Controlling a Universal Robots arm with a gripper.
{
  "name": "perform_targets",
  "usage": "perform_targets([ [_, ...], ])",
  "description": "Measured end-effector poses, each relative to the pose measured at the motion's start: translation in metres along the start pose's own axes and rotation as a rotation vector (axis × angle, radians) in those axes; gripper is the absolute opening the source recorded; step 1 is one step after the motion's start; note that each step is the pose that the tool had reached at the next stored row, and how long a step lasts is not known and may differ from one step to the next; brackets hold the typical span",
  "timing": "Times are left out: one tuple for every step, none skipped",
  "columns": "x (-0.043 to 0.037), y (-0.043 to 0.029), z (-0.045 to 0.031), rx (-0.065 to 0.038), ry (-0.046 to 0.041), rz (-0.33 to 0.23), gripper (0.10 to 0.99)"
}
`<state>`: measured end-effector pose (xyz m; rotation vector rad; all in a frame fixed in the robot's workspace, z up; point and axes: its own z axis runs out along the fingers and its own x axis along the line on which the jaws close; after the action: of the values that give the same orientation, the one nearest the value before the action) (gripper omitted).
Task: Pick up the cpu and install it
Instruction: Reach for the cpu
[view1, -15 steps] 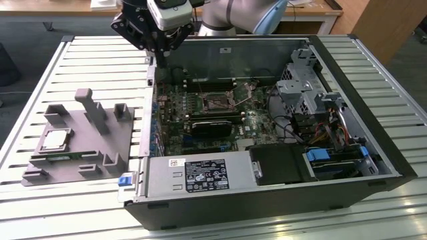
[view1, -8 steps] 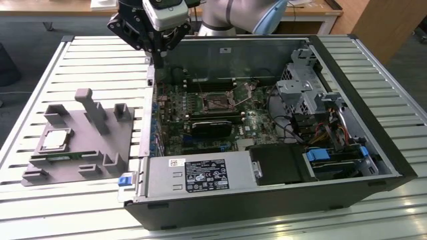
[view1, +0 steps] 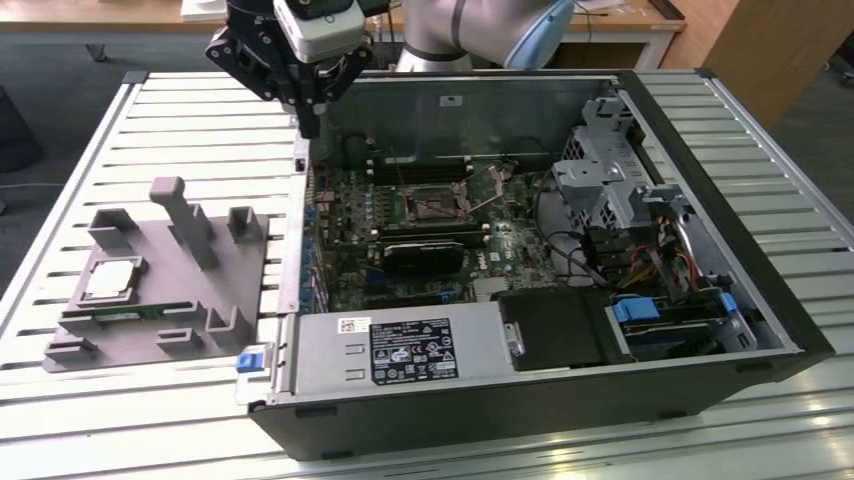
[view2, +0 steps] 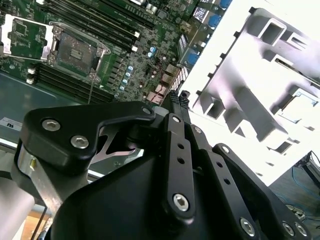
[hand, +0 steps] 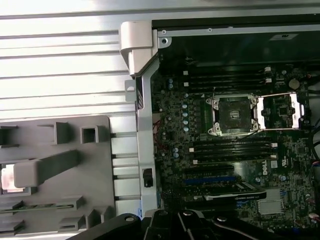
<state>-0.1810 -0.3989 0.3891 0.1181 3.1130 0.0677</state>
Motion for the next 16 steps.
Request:
perform_targets([
  [0.0007,-0.0001,0.0000,0.000,0.0001,0.000,0.106],
  [0.0015,-0.0001,0.0001,0.000,0.0000,0.000,0.106],
  [0.0021,-0.0002,0.0001,0.000,0.0000,0.000,0.106],
  [0.0028,-0.0002,0.0001,0.000,0.0000,0.000,0.106],
  [0.0035,-0.0003,0.0001,0.000,0.0000,0.000,0.106],
  [0.0042,-0.0003,0.0002,0.000,0.0000,0.000,0.106],
  [0.0048,-0.0004,0.0002,0.000,0.0000,0.000,0.106],
  [0.0053,-0.0004,0.0003,0.000,0.0000,0.000,0.106],
  [0.0058,-0.0005,0.0004,0.000,0.0001,0.000,0.106],
  [0.0063,-0.0005,0.0005,0.000,0.0000,0.000,0.106],
  [0.0068,-0.0005,0.0005,0.000,0.0000,0.000,0.106],
  [0.0073,-0.0006,0.0006,0.000,0.0000,0.000,0.106],
  [0.0081,-0.0007,0.0006,0.000,0.0001,0.000,0.106],
  [0.0091,-0.0008,0.0006,0.000,0.0002,0.000,0.106],
  [0.0101,-0.0008,0.0007,0.000,0.0001,0.000,0.106],
  [0.0111,-0.0009,0.0008,0.000,0.0001,0.000,0.106],
])
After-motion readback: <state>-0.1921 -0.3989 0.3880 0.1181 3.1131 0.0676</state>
